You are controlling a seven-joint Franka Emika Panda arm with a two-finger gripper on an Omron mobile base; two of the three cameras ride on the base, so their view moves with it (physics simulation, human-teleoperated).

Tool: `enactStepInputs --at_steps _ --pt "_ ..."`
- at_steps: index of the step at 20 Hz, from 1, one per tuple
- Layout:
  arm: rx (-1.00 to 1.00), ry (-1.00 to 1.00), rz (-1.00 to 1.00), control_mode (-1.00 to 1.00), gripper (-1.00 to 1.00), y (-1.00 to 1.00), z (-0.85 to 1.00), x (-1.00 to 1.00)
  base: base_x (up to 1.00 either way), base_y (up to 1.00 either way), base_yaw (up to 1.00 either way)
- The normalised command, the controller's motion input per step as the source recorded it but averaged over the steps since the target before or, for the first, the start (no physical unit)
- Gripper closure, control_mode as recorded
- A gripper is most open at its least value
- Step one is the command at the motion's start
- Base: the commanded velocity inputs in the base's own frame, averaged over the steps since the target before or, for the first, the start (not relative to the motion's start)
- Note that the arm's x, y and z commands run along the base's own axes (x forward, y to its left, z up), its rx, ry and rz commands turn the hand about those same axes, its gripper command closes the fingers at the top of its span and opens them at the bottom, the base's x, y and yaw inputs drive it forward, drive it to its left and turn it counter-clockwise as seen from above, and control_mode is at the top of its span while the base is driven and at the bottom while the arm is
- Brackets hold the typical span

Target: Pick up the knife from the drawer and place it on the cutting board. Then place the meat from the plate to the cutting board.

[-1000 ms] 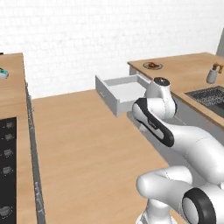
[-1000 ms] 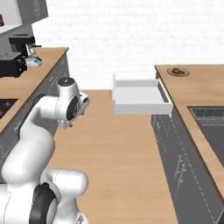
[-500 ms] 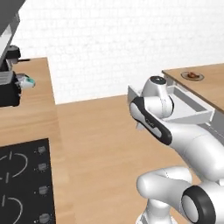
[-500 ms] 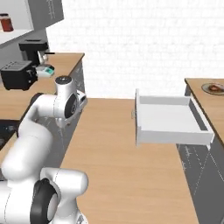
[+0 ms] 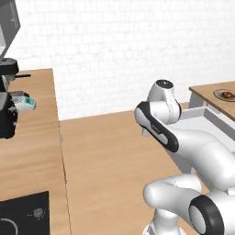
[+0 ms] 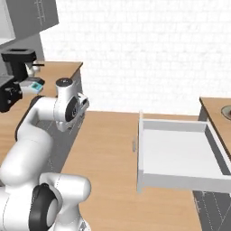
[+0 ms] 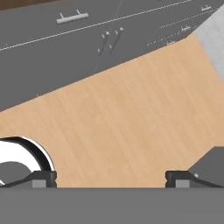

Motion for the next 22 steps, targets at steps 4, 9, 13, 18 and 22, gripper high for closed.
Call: enactStepInputs --at_steps 4,9,13,18,22 --pt "0.00 0.00 0.00 1.00 -1.00 0.00 0.00 0.00 1.00 0.05 0.00" --pt "0.00 0.00 0.00 1.00 -1.00 0.00 0.00 0.00 1.00 0.04 0.00" --pt "0.00 0.00 0.00 1.00 -1.00 0.00 0.00 0.00 1.00 0.00 0.00" --pt "0.00 0.00 0.00 1.00 -1.00 0.00 0.00 0.00 1.00 0.03 0.00" --pt "0.00 0.00 0.00 1.00 -1.00 0.00 0.00 0.00 1.00 0.06 0.00"
